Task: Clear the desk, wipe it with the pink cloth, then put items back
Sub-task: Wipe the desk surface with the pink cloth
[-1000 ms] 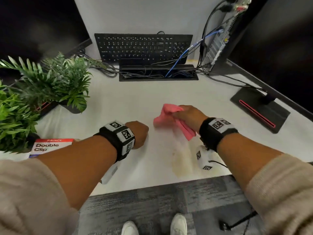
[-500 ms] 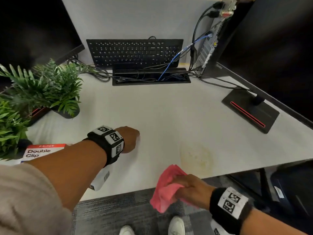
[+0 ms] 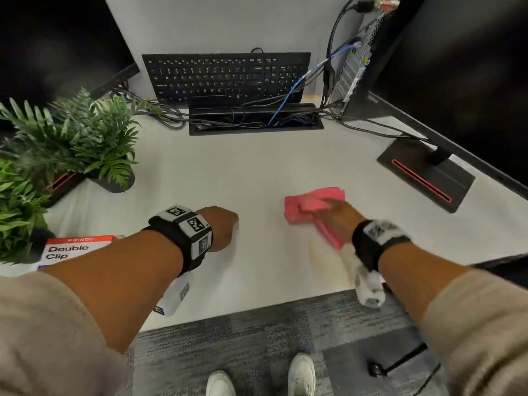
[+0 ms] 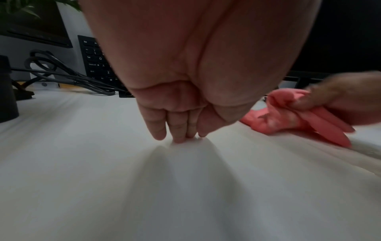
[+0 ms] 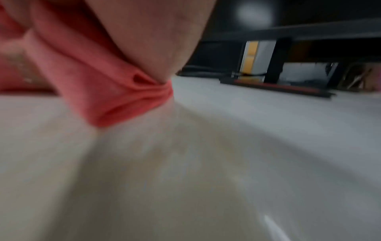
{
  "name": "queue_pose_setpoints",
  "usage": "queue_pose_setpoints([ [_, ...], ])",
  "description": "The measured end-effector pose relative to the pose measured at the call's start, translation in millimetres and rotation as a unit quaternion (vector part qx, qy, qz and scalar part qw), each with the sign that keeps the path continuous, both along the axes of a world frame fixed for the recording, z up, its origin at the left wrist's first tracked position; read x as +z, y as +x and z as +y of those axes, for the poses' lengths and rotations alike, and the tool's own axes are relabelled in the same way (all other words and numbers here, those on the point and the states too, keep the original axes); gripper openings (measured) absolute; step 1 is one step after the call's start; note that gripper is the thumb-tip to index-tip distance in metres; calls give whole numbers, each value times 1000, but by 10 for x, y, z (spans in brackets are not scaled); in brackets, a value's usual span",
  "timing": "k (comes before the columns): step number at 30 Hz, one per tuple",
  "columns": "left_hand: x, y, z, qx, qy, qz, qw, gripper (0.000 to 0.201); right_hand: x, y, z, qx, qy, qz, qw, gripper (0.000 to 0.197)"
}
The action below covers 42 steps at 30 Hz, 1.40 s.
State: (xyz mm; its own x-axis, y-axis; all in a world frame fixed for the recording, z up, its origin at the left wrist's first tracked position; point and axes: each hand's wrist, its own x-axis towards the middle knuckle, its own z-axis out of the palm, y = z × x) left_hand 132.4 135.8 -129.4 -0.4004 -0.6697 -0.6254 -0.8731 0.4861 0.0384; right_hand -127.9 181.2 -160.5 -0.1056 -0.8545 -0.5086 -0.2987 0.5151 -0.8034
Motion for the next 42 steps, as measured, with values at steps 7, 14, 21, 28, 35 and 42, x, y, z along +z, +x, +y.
queue_pose_setpoints([
  [7,-24,44,-24,-12,13,4,1000,44,152,459,1248,65,51,-7,997,30],
  [14,14,-9,-23,-16,17,-6,1000,44,523,429,1165,76,62,-56,994,32],
  [21,-7,-34,0,-22,-1,-4,1000,43,711,489,-8,52,-67,5,996,24],
  [28,-172,5,219,-1,36,23,999,63,-14,678,606,269,-56,111,955,37],
  [35,-270,-186,51,76,-34,33,996,85,330,207,1094,255,27,-1,966,28],
  [42,-463,-630,-234,58,-9,6,998,101,722,-482,-46,69,-82,69,992,38],
])
